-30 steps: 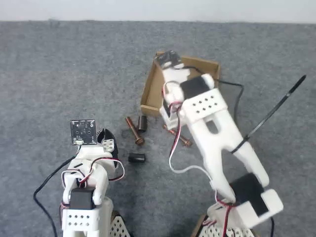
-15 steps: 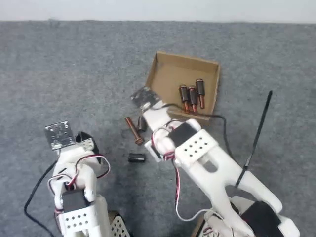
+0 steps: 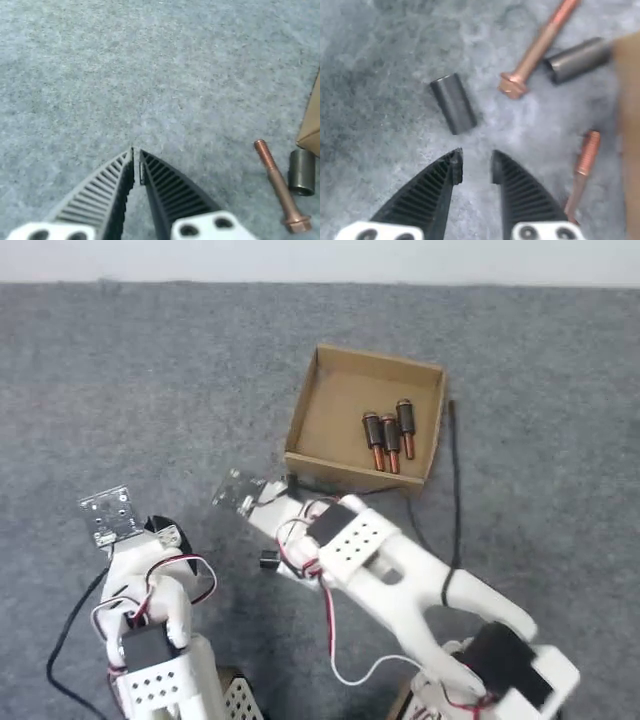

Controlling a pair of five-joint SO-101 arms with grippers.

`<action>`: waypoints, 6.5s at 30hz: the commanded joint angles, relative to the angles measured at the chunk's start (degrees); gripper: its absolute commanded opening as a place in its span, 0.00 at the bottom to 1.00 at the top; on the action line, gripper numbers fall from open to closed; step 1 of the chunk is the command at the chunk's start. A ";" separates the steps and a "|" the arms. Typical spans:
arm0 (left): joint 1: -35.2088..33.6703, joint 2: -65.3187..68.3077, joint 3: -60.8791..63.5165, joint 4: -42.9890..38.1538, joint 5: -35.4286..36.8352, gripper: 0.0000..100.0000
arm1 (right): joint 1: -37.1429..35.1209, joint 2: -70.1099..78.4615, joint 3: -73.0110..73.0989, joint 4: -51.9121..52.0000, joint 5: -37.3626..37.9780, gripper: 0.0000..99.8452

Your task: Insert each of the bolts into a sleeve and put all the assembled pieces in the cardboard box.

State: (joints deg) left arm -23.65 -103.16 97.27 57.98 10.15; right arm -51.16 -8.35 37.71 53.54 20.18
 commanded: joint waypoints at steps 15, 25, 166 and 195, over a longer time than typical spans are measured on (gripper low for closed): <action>0.09 -1.14 -0.84 -1.23 -0.18 0.01 | -4.44 11.65 -8.09 -8.40 5.01 0.10; 0.00 -1.05 -0.84 -1.85 -0.18 0.01 | -4.09 17.54 -12.75 -8.84 8.00 0.10; 21.36 -0.70 -23.78 18.55 -13.45 0.01 | 60.44 -16.66 22.42 -6.64 -3.96 0.01; 45.10 46.86 -45.23 15.47 -41.49 0.02 | 60.44 -16.57 22.51 -6.81 -4.04 0.01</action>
State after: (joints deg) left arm 19.43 -57.10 54.81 80.04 -23.69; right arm 8.44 -24.35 62.95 47.91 16.75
